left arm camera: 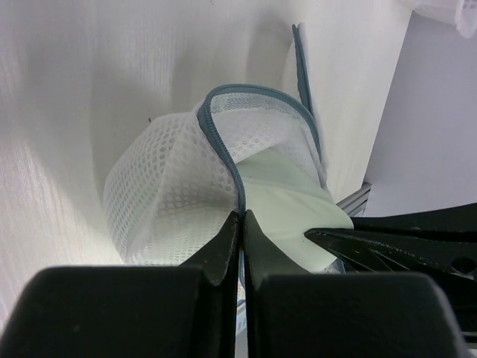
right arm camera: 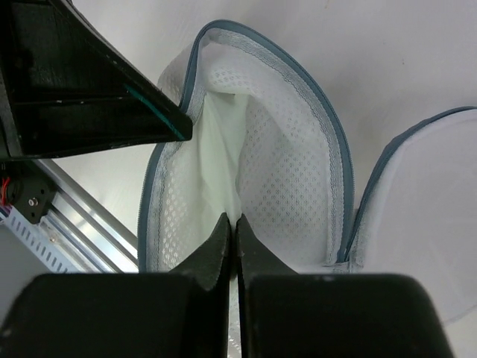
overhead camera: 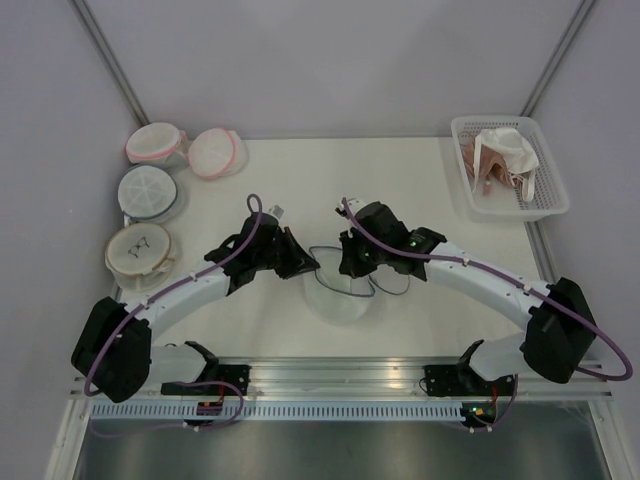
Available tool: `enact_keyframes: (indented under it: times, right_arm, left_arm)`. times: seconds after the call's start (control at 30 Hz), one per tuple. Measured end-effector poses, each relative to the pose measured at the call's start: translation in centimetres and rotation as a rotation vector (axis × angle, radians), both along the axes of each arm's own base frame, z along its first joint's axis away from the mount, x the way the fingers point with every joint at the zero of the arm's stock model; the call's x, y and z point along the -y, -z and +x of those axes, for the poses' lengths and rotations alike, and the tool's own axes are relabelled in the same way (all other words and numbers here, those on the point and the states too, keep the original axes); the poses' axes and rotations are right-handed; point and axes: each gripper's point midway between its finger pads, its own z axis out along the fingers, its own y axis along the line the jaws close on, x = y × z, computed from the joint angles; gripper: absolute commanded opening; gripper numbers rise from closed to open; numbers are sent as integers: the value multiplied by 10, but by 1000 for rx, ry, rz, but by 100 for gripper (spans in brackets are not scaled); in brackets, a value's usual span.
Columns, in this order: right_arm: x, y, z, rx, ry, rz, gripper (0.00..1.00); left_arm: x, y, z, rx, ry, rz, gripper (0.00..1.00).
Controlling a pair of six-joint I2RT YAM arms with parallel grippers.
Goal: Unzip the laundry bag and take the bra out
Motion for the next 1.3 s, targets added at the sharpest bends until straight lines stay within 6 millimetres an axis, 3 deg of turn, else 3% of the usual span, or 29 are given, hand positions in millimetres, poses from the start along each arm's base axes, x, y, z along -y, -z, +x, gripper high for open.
enact_keyframes:
  times: [0.13,0.23,0.4,0.5,0.57,0.77,0.83,0.87,0.93,0.97,1.0,1.07,1.13,1.2,1.3]
  right_arm:
    - [2,1,-6,-22,-14,-4,1]
    - [0,-12,-10,-9,-26,37,0]
    - [12,-70,-6,163,37,169,4]
    - [29,-116,3,311,133,247,4]
    - [39,-134,9,376,192,271,4]
    - [57,-122,24,390,316,192,3]
    - [64,-123,27,393,366,188,17]
    - [67,-124,27,398,389,194,34]
    - [83,-135,27,440,470,238,30]
    - [93,-142,24,467,504,262,37]
    - [103,-150,22,489,537,290,50]
    - [115,-175,20,535,594,356,53]
    - [112,-182,26,532,602,340,54]
    - [98,-175,34,505,577,304,53]
    - [67,-130,44,404,469,187,50]
  left_arm:
    - [1,3,1,-7,2,2,2]
    - [2,5,-1,-13,8,1,2]
    - [2,5,-1,-10,12,-7,2]
    - [2,7,-3,-17,12,-8,2]
    - [3,7,-3,-17,14,-16,2]
    - [5,7,-3,-12,17,-22,2]
    - [4,8,-4,-15,16,-22,2]
    - [4,8,-4,-15,16,-23,2]
    - [4,8,-5,-14,17,-23,2]
    - [3,10,-6,-19,16,-20,2]
    - [1,13,-8,-28,14,-13,2]
    - [-1,18,-11,-41,14,-4,2]
    - [-1,18,-11,-42,14,-4,2]
    - [-1,18,-11,-41,14,-4,2]
    - [-1,18,-11,-41,14,-4,2]
